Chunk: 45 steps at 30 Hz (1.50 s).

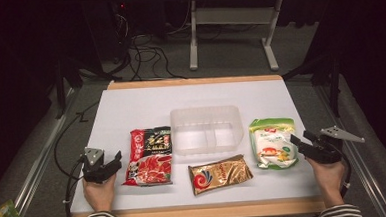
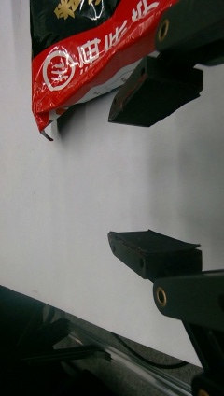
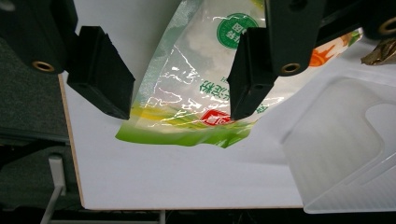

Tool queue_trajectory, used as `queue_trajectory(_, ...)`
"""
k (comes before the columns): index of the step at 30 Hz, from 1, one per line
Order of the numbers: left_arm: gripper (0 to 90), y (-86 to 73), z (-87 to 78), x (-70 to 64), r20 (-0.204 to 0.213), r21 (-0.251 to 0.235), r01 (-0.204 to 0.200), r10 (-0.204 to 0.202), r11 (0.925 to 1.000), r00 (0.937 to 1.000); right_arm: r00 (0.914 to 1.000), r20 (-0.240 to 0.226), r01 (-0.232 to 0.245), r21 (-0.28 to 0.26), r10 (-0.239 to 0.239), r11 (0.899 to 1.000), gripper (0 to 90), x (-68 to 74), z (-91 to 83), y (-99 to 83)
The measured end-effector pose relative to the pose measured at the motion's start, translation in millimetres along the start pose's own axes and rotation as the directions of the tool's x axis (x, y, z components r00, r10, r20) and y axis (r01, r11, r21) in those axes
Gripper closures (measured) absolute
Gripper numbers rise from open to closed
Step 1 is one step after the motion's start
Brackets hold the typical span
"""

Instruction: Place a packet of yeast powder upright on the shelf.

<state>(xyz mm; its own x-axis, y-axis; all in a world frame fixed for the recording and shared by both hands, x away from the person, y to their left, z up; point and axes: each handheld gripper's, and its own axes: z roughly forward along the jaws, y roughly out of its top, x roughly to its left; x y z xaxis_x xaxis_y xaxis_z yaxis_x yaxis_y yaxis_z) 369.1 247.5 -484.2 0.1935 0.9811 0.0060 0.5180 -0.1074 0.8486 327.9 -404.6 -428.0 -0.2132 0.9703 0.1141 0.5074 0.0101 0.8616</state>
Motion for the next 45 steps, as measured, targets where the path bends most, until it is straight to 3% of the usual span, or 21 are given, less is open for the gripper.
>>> queue_trajectory(8,36.5,-0.1,-0.2,-0.1,0.000,-0.002,-0.002,0.002,1.0000,1.0000,0.9998,0.004,-0.019,0.085,0.019,0.996,33.0,-5.4,13.2,12.8)
queue_trajectory(19,36.5,-0.1,-0.2,-0.1,0.000,-0.002,-0.002,0.002,1.0000,1.0000,0.9982,0.001,-0.059,0.173,0.059,0.983,33.1,-16.0,30.4,23.0)
queue_trajectory(31,36.5,-0.2,-0.7,-0.3,0.002,-0.005,-0.004,0.004,1.0000,1.0000,0.9962,-0.002,-0.083,0.260,0.087,0.962,31.4,-23.9,53.2,30.4)
queue_trajectory(32,36.5,-0.2,-0.7,-0.2,0.002,-0.005,-0.004,0.004,1.0000,1.0000,0.9955,0.000,-0.091,0.279,0.094,0.956,31.3,-25.0,57.4,29.6)
queue_trajectory(37,36.5,-0.2,-0.6,-0.3,0.002,-0.004,-0.004,0.004,1.0000,1.0000,0.9932,-0.005,-0.109,0.305,0.116,0.946,30.8,-28.4,65.7,26.8)
queue_trajectory(42,36.5,-0.2,-0.6,-0.4,0.000,-0.004,-0.004,0.004,1.0000,1.0000,0.9873,-0.040,-0.132,0.331,0.154,0.934,30.9,-30.6,74.0,25.2)
queue_trajectory(45,36.5,-0.2,-0.6,-0.4,0.000,-0.004,-0.004,0.004,1.0000,1.0000,0.9863,-0.055,-0.129,0.334,0.156,0.934,31.2,-30.3,76.5,24.7)
